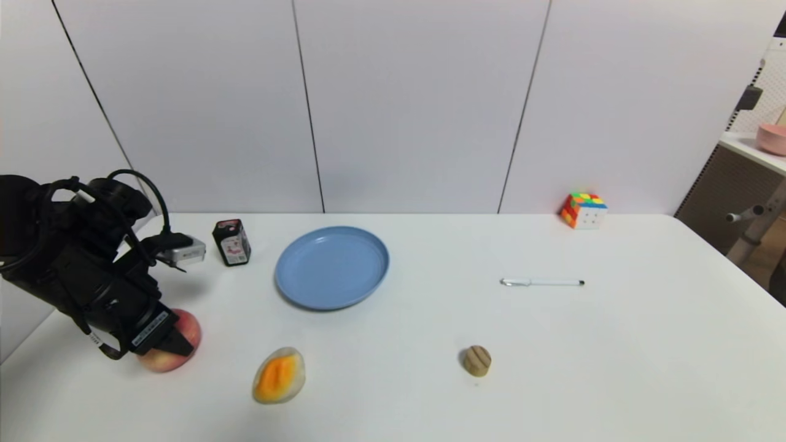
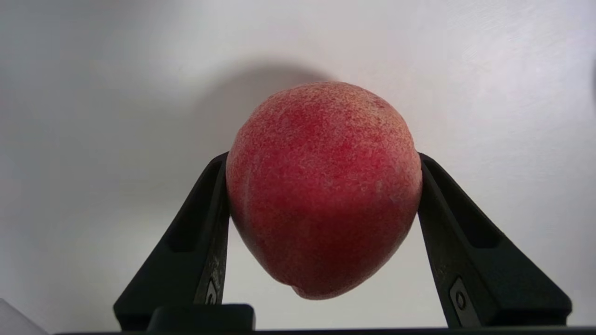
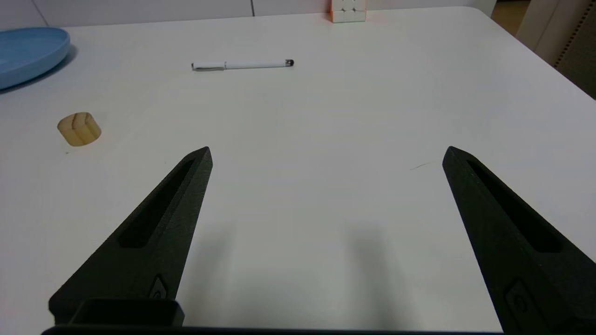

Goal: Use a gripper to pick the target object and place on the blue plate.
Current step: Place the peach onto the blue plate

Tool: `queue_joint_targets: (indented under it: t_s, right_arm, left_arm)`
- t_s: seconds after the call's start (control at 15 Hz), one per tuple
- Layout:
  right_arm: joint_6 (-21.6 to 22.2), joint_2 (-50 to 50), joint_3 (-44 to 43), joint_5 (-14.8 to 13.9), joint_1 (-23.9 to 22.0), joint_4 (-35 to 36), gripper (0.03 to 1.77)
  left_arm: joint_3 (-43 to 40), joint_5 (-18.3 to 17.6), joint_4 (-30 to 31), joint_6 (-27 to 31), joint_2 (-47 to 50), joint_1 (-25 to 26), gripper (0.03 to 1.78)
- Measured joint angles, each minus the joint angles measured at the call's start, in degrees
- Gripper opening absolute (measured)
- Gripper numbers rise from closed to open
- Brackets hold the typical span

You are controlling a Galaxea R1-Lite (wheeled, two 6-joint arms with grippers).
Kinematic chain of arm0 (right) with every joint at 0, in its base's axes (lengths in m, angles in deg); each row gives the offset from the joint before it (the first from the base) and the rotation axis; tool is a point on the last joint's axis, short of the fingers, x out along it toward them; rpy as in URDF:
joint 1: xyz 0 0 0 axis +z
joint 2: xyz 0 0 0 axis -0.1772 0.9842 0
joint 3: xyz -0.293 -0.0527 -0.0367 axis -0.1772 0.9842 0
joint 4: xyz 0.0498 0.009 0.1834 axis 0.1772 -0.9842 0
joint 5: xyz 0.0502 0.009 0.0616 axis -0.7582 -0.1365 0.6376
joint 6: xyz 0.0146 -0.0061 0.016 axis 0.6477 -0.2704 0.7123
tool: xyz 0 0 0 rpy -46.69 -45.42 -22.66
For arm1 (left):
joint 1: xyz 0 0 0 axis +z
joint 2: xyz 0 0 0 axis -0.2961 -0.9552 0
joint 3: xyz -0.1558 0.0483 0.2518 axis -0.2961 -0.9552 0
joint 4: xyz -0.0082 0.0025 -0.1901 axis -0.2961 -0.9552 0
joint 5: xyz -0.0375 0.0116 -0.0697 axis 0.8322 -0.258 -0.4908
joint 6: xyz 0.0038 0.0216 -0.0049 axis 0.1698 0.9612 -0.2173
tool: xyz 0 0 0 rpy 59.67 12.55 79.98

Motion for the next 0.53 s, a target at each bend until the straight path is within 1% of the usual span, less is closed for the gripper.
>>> queue_joint_targets:
  t_s: [0.13,0.27,0.53]
  right_arm:
    - [0.0,0.0,0.0,-0.02,0.0,0.0,1.71]
    - [0.02,0.0,0.0,0.0,0.0,0.0,1.71]
    - [0.0,0.0,0.0,-0.02,0.0,0.0,1.71]
  left_arm:
    - [2.08,-0.29,0.04,-0.22,0.52,-1.65,1.18]
    - [5.29,-0.27,0.04,-1.33,0.68,-4.36,1.17]
    - [13.42,-0.24,0.61,-6.6,-1.69,-11.81,1.17]
